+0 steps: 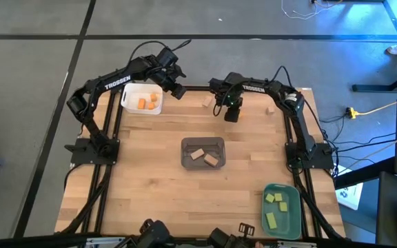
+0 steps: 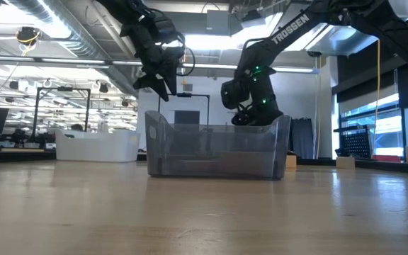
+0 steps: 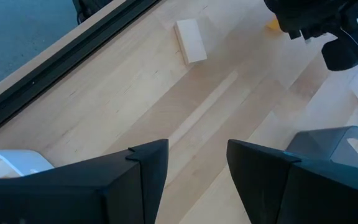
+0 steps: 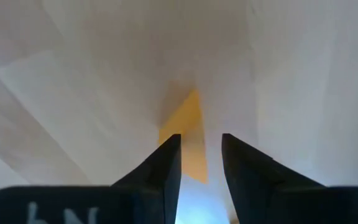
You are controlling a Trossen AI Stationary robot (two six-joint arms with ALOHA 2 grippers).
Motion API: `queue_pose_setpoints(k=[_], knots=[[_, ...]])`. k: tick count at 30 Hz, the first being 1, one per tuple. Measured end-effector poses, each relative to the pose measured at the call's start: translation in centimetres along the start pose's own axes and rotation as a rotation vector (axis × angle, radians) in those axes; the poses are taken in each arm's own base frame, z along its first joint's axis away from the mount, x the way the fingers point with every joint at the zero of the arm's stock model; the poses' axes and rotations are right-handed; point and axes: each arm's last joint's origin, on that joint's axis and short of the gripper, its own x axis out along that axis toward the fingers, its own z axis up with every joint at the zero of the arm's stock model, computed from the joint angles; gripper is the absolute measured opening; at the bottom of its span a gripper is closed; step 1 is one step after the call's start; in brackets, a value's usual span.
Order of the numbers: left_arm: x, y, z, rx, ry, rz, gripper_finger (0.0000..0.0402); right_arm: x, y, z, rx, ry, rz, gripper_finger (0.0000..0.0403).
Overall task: Sort & place blocks by color
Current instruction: Put the yellow block into the white bin
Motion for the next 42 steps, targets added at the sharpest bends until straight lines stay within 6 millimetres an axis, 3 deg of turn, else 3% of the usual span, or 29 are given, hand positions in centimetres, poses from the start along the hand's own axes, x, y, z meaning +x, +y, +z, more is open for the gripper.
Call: queue_pose_setpoints(k=[14, 22, 42], knots=[[0.00, 0.01, 0.00, 0.000, 0.000, 0.000, 0.0156, -0.01, -0.12, -0.10, -0.001, 0.021, -0.050, 0.0115], [0.00, 0.01, 0.00, 0.000, 0.000, 0.000, 0.0156, -0.01, 0.23, -0.64, -0.005, 0.065, 0.032, 0.0115], [0.00, 0.00, 0.00, 0.000, 0.000, -0.001, 0.0156, 0.09, -0.37, -0.10, 0.066, -0.009, 0.047, 0.0115]])
